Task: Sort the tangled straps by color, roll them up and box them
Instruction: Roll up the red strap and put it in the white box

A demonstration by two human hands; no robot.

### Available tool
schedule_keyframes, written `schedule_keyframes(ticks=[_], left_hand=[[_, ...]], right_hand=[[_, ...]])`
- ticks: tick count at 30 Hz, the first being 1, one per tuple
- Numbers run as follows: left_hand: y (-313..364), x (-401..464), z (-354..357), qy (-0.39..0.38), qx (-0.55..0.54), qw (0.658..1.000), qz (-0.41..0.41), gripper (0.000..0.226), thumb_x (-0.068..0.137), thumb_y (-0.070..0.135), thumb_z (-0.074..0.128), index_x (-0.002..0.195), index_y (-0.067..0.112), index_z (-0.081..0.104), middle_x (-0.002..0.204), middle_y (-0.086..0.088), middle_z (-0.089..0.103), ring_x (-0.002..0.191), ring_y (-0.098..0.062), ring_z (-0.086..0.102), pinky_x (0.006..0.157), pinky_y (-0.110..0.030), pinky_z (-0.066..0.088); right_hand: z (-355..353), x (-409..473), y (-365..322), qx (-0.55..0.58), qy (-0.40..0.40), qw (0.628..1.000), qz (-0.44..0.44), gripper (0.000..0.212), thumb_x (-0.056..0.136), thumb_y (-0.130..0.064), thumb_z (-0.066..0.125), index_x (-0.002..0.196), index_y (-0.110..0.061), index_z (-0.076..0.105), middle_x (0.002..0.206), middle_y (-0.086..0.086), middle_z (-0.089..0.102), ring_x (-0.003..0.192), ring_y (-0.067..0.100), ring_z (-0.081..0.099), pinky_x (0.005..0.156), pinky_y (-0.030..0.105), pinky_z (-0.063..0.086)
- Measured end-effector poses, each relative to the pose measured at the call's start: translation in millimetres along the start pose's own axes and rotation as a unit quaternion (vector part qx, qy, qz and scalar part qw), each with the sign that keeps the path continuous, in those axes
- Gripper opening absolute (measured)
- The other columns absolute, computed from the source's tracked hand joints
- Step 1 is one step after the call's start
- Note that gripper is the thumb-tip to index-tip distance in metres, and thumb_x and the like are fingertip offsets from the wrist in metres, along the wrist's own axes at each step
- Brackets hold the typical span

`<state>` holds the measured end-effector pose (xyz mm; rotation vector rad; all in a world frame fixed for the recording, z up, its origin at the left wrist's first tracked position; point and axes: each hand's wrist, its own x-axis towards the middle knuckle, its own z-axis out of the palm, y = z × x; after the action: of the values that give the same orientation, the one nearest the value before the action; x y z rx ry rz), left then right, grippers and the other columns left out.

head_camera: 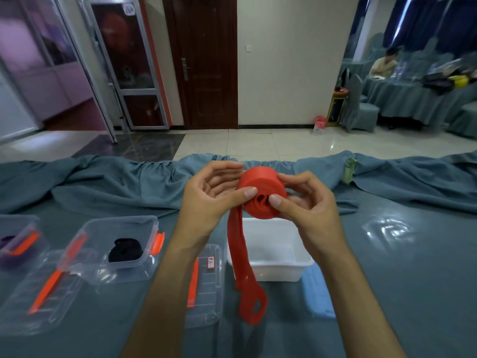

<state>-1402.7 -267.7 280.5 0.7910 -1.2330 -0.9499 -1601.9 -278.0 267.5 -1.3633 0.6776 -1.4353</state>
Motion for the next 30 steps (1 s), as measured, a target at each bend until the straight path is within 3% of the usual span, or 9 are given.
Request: schedule_keyframes(ticks=[4,8,11,15,17,21,26,30], left_hand=[[2,2,7,0.001,0.019,1.0,0.019,0.051,0.07,0.01,0.096,0.115,0.015,0.073,0.115,-0.008,0.079,0.11,-0.024,0.076,0.092,-0.027,0.06],[-5,-5,11,-0.004,-0.005,1.0,0.008,0.044,0.075,0.016,0.094,0.116,0.013,0.075,0.116,-0.008,0.079,0.112,-0.023,0.075,0.094,-0.027,0.06],[-6,-5,10,0.018,-0.006,1.0,0.005,0.05,0.073,0.02,0.094,0.119,0.023,0.075,0.118,-0.007,0.078,0.111,-0.025,0.076,0.093,-0.03,0.061],[-6,-2,10,0.022,-0.003,1.0,0.019,0.069,0.071,0.022,0.096,0.131,0.032,0.064,0.121,-0.006,0.078,0.106,-0.029,0.078,0.088,-0.037,0.064],[-8,-2,15,0.035,-0.015,0.999,0.009,0.07,0.07,0.022,0.096,0.131,0.029,0.063,0.122,-0.007,0.077,0.104,-0.029,0.078,0.086,-0.036,0.064],[-8,0,24,0.048,-0.042,0.998,-0.018,0.062,0.071,0.026,0.094,0.124,0.021,0.063,0.114,-0.011,0.079,0.102,-0.027,0.078,0.085,-0.029,0.062],[-1,7,22,0.036,-0.025,0.999,0.018,0.066,0.074,0.021,0.094,0.129,0.026,0.059,0.116,-0.013,0.078,0.105,-0.034,0.076,0.097,-0.047,0.061],[-6,3,24,0.046,-0.026,0.999,0.01,0.064,0.074,0.017,0.095,0.129,0.022,0.062,0.12,-0.009,0.077,0.11,-0.028,0.076,0.096,-0.041,0.061]], right_hand=[[0,0,-4,-0.024,-0.011,1.0,0.012,0.035,0.069,-0.026,0.093,0.087,-0.027,0.063,0.101,0.011,0.078,0.093,0.028,0.079,0.077,0.03,0.063],[-1,6,-9,-0.038,0.02,0.998,-0.04,0.037,0.074,-0.028,0.092,0.106,-0.027,0.073,0.111,0.005,0.078,0.102,0.025,0.078,0.079,0.033,0.064],[2,8,-6,0.015,0.035,0.999,-0.032,0.032,0.074,-0.031,0.094,0.097,-0.027,0.072,0.106,0.006,0.079,0.096,0.026,0.079,0.073,0.034,0.064],[-3,15,-10,0.002,0.02,1.0,-0.004,0.036,0.069,-0.037,0.096,0.084,-0.029,0.064,0.098,0.002,0.077,0.092,0.023,0.078,0.069,0.035,0.063],[-6,19,-15,-0.004,0.017,1.0,-0.016,0.031,0.071,-0.032,0.091,0.09,-0.03,0.067,0.098,0.001,0.077,0.092,0.02,0.078,0.066,0.031,0.062],[-1,23,-17,-0.002,0.027,0.998,-0.057,0.042,0.079,-0.03,0.085,0.118,-0.034,0.07,0.112,0.003,0.076,0.109,0.023,0.074,0.078,0.033,0.064],[0,24,-13,0.032,0.011,0.999,-0.025,0.026,0.076,-0.028,0.084,0.098,-0.022,0.072,0.105,-0.004,0.076,0.097,0.016,0.075,0.075,0.032,0.063],[-10,27,-19,-0.03,-0.011,0.998,-0.049,0.029,0.076,-0.026,0.089,0.099,-0.023,0.072,0.106,-0.002,0.077,0.1,0.021,0.078,0.078,0.026,0.061]])
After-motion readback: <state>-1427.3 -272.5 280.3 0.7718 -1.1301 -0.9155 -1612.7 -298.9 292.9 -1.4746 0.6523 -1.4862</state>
